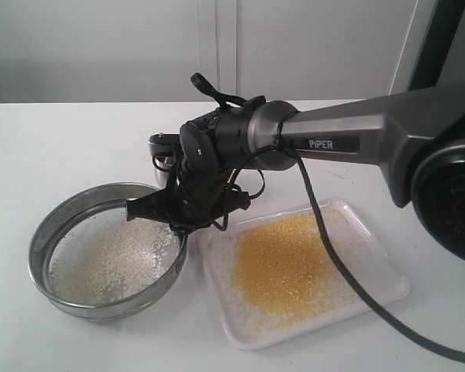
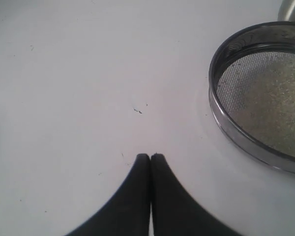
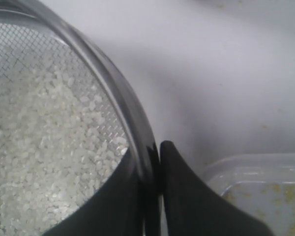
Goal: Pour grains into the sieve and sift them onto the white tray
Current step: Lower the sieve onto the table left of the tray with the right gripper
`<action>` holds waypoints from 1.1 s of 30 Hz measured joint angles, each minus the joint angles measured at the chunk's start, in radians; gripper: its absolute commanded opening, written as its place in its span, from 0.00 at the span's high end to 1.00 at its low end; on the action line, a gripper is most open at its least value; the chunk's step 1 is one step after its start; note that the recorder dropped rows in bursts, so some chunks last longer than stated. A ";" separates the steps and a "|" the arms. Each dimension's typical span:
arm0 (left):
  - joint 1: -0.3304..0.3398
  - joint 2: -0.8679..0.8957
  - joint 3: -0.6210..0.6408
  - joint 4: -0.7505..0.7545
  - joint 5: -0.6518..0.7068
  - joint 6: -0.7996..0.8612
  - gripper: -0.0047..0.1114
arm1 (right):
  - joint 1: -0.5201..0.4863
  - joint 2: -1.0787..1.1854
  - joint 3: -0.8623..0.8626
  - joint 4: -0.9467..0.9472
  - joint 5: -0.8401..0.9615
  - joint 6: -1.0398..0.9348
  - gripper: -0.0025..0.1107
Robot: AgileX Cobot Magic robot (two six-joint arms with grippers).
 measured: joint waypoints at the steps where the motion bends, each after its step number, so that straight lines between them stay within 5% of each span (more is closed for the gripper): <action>1: 0.000 0.000 0.000 0.000 0.000 0.000 0.96 | 0.000 0.002 0.000 0.000 0.000 0.000 0.98; 4: 0.000 0.000 0.000 0.000 0.000 0.000 0.96 | 0.000 0.003 0.000 0.000 0.004 0.000 0.88; 9: 0.000 0.000 0.000 0.000 0.000 0.000 0.96 | -0.002 0.003 -0.007 0.011 0.002 0.004 0.52; 33: 0.000 0.000 0.000 0.000 0.000 0.000 0.96 | -0.002 -0.061 -0.008 0.014 0.074 0.004 0.53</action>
